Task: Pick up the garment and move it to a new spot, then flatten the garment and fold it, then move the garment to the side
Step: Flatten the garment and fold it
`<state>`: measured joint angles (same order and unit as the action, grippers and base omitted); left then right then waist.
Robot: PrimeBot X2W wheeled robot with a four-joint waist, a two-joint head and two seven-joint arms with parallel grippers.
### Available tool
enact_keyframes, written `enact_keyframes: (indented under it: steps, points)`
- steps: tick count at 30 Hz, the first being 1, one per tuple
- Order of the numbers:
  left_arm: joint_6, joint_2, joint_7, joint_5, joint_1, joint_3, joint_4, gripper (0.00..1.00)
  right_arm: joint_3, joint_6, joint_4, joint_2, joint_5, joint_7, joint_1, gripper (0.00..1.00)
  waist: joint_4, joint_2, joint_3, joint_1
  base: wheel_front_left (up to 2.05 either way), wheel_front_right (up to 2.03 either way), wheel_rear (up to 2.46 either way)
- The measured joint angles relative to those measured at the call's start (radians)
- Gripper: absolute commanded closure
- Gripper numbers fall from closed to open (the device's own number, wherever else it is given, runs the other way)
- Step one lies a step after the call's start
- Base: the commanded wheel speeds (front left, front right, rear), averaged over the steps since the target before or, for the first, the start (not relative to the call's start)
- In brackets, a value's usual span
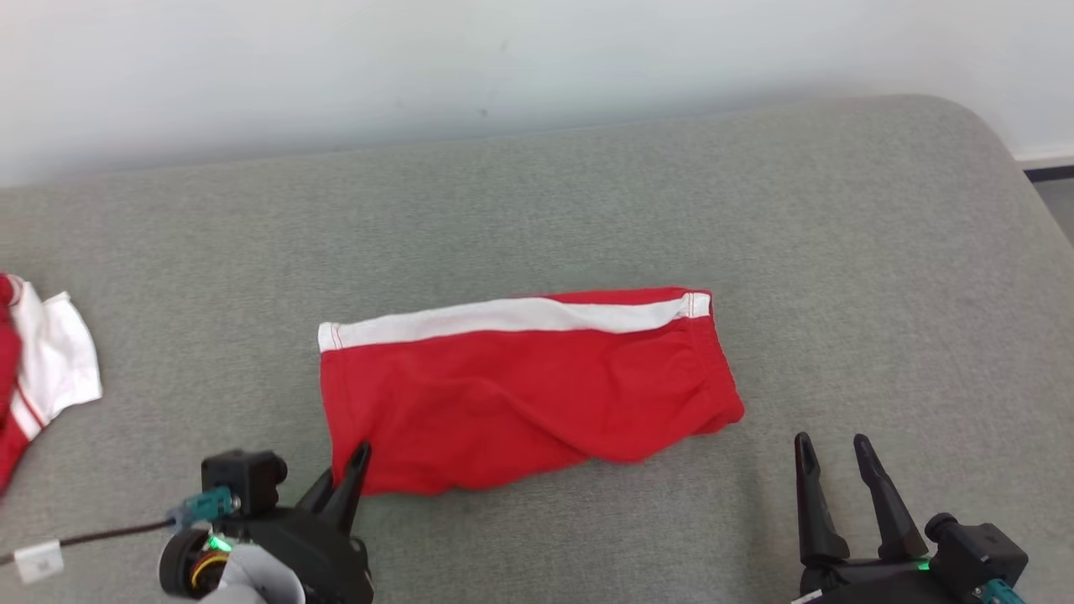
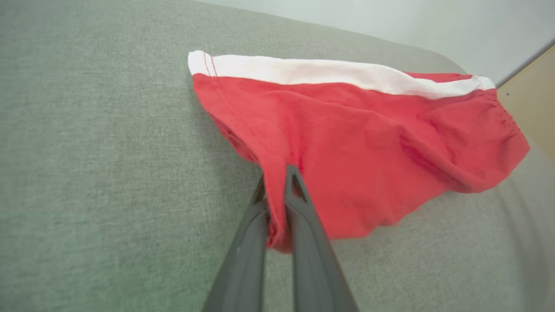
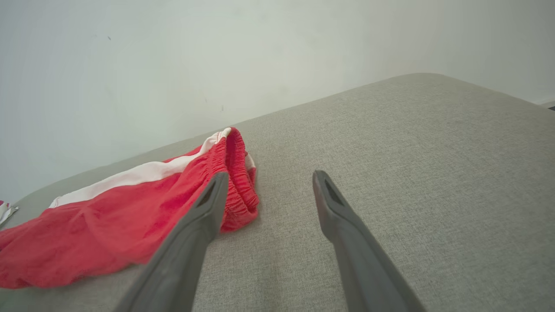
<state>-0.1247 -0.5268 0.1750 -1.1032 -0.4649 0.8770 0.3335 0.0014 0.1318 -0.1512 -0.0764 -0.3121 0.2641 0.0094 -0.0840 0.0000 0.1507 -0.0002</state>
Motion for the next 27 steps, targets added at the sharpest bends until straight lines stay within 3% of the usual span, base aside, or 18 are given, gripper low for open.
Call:
enact_keyframes:
  steps: [3,5,11,15,19,22,27]
  points:
    - [-0.018,-0.016,0.017,0.031,0.013,0.014,-0.007,1.0,0.002,0.0,-0.007,-0.005,0.006,0.0,0.007,0.0,0.015,0.0,-0.005,0.0,0.0,0.0,0.0]
    - [-0.018,-0.013,0.03,0.03,0.016,0.005,-0.007,0.0,0.004,0.0,-0.01,-0.006,0.008,0.0,0.007,0.0,0.018,0.0,-0.007,0.0001,0.0,0.0,0.0]
    - [-0.065,-0.001,0.085,0.148,0.027,-0.046,0.012,0.0,0.011,0.0,-0.017,-0.019,0.014,0.0,0.005,0.0,0.023,0.0,-0.027,0.0002,0.0,0.0,0.0]
    - [-0.107,0.039,0.088,0.312,0.094,-0.215,-0.057,0.0,0.005,0.0,-0.015,-0.024,0.015,0.0,0.005,0.0,0.028,0.0,-0.033,0.0002,0.0,0.0,0.0]
    - [-0.139,0.115,0.088,0.485,0.241,-0.411,-0.154,0.0,0.001,0.0,-0.015,-0.022,0.015,0.0,0.007,0.0,0.033,0.0,-0.036,0.0001,0.0,0.0,0.0]
    - [-0.124,0.168,0.088,0.62,0.337,-0.504,-0.202,0.0,-0.004,0.0,-0.016,-0.022,0.017,0.0,0.01,0.0,0.039,0.0,-0.037,0.0001,0.0,0.0,0.0]
    - [-0.059,0.255,0.088,0.773,0.44,-0.64,-0.247,0.0,-0.016,0.0,-0.021,-0.018,0.02,0.0,0.012,0.0,0.056,0.0,-0.04,0.0001,0.0,0.0,0.0]
